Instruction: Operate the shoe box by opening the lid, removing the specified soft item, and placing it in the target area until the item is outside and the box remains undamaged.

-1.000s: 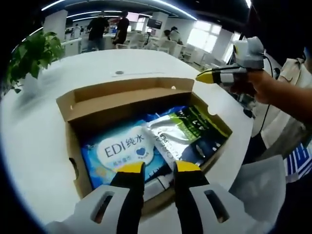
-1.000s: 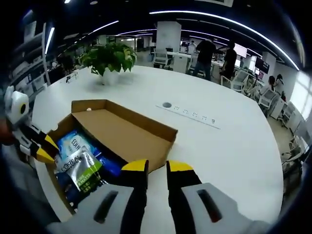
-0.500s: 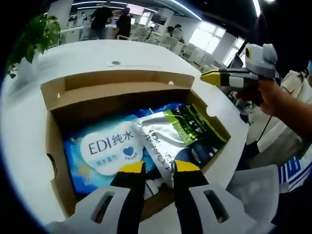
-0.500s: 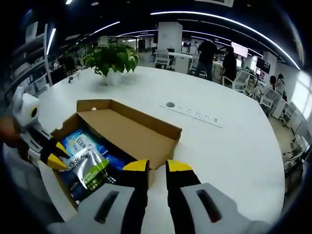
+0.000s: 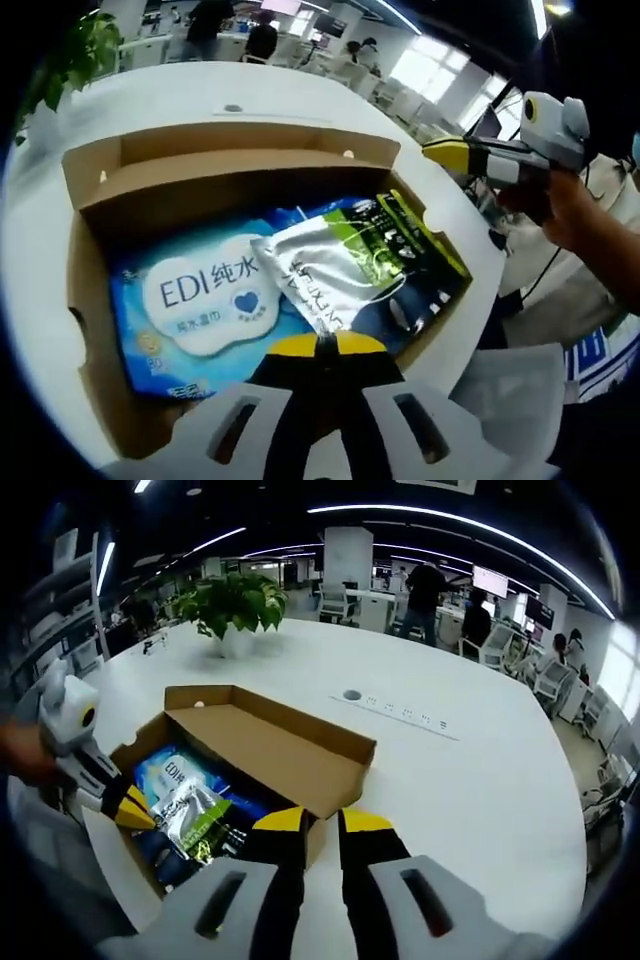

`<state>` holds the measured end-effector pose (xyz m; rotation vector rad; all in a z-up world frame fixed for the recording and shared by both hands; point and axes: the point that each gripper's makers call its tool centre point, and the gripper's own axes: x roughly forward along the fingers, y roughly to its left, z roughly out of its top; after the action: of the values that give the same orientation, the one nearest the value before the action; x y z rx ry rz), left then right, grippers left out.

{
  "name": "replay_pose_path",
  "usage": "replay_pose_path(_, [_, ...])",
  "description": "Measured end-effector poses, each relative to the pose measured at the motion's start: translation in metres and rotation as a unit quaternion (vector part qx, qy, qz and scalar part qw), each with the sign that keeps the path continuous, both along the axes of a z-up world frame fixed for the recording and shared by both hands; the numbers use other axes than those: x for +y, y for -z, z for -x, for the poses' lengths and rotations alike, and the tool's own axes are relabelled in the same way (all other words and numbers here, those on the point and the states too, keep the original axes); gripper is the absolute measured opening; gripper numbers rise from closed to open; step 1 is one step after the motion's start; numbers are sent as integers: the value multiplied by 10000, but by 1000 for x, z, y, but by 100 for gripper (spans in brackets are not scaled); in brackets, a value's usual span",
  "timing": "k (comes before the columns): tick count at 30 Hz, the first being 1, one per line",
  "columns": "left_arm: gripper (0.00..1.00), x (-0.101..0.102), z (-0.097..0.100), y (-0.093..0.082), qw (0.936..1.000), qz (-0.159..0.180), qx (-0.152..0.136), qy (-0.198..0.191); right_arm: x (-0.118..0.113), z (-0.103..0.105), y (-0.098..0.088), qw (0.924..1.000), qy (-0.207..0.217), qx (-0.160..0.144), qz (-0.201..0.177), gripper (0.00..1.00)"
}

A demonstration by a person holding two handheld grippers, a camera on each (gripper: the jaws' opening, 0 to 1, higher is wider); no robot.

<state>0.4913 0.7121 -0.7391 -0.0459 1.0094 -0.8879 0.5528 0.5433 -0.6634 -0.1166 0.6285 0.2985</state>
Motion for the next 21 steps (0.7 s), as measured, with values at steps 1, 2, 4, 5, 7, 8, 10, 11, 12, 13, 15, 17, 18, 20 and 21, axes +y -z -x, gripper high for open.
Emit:
replay_pose_path(1, [0, 0, 0, 0, 10000, -19, -18, 15, 0, 0, 0, 10000, 2, -2, -8, 10])
replay_pose_path(2, [0, 0, 0, 0, 10000, -25, -26, 11, 1, 1, -1, 10000, -3, -15, -5, 10])
replay_pose_path(4, [0, 0, 0, 0, 10000, -43, -64, 7, 1, 3, -1, 10000, -15, -7, -13, 10])
replay_pose_path(5, [0, 0, 1, 0, 10000, -48, -33, -12, 2, 3, -1, 10000, -15, -8, -18, 10])
replay_pose_path(7, [0, 2, 0, 0, 10000, -36, -21, -38, 4, 5, -1, 10000, -29, -2, -32, 10])
replay_pose_path(8, [0, 4, 0, 0, 10000, -37, -4, -63, 5, 6, 0, 10000, -36, 4, -34, 10])
replay_pose_path(10, [0, 8, -1, 0, 9999, -69, -17, -98, 7, 8, 1, 10000, -60, 22, -43, 10])
replay_pose_path(11, [0, 9, -1, 0, 9999, -76, -26, -101, 8, 9, 1, 10000, -69, 23, -44, 10])
replay_pose_path(12, [0, 12, -2, 1, 9999, -94, -43, -100, 10, 10, 2, 9999, -73, 35, -63, 10])
replay_pose_path(13, [0, 13, -3, 1, 9999, -107, -43, -108, 12, 11, 3, 9999, -92, 54, -75, 10])
replay_pose_path(15, [0, 18, -3, 1, 9998, -117, -51, -141, 18, 13, 5, 9998, -153, 83, -97, 10])
replay_pose_path(17, [0, 23, -2, 2, 9997, -141, -58, -175, 24, 16, 7, 9996, -215, 127, -115, 10])
replay_pose_path(18, [0, 25, -2, 2, 9997, -154, -60, -186, 27, 17, 9, 9995, -243, 146, -125, 10])
replay_pose_path(20, [0, 28, -2, 2, 9996, -137, -50, -237, 36, 21, 15, 9990, -342, 248, -136, 10])
replay_pose_path(21, [0, 30, -3, 2, 9995, -137, -59, -265, 41, 24, 20, 9986, -402, 318, -144, 10])
